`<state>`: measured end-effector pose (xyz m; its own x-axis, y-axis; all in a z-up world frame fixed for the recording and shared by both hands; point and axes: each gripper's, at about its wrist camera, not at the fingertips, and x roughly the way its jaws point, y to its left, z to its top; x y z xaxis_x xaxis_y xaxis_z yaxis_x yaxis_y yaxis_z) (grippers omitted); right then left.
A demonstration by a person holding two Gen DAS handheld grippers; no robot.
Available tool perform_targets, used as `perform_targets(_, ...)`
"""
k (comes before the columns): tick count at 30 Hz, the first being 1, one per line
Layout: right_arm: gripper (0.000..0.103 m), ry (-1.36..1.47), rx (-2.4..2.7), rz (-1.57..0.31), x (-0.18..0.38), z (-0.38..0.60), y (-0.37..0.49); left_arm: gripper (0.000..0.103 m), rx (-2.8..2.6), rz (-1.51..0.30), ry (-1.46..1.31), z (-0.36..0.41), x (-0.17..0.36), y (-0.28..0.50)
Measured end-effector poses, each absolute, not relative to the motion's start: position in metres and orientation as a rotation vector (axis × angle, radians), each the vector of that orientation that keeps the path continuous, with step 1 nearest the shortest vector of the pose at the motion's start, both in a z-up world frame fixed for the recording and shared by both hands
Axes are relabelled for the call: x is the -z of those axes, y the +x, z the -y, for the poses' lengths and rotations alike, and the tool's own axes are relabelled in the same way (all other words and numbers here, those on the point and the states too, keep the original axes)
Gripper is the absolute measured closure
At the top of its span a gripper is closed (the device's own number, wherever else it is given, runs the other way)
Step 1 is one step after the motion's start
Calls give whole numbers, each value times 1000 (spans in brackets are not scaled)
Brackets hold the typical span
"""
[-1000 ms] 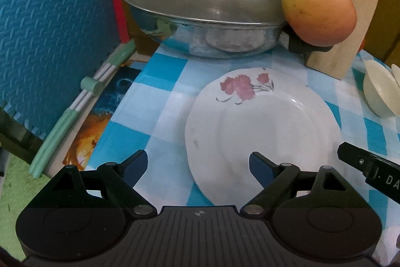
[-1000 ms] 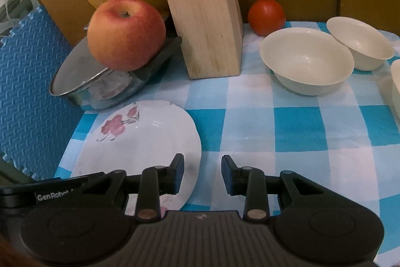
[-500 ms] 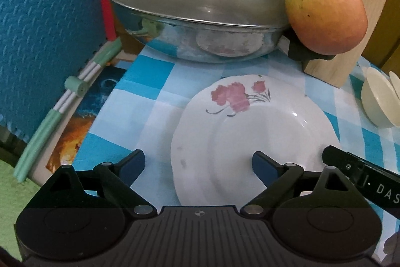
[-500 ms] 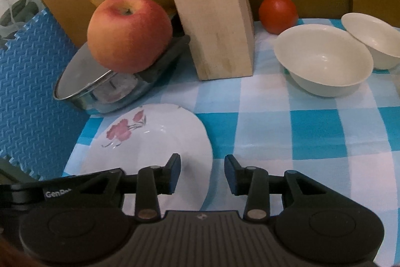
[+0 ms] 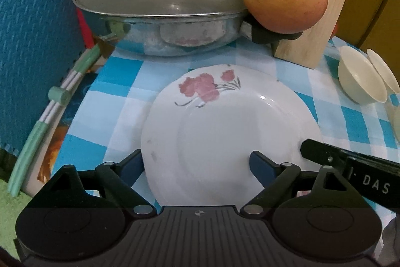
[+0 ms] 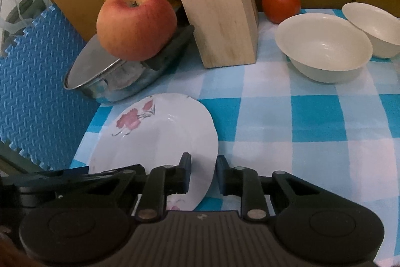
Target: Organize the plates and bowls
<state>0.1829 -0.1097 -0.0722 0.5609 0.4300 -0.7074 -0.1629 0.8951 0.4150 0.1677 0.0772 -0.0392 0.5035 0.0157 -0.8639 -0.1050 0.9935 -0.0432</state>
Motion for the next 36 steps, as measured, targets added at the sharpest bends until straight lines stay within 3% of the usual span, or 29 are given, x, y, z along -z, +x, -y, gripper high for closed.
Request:
perform_targets(21, 79, 311, -354, -890, 74, 115, 176, 8, -46, -1032, -69, -66, 40, 169)
perform_targets(36, 81, 344, -334, -868, 67, 121, 174, 12, -56, -1030, -91, -66, 32, 164)
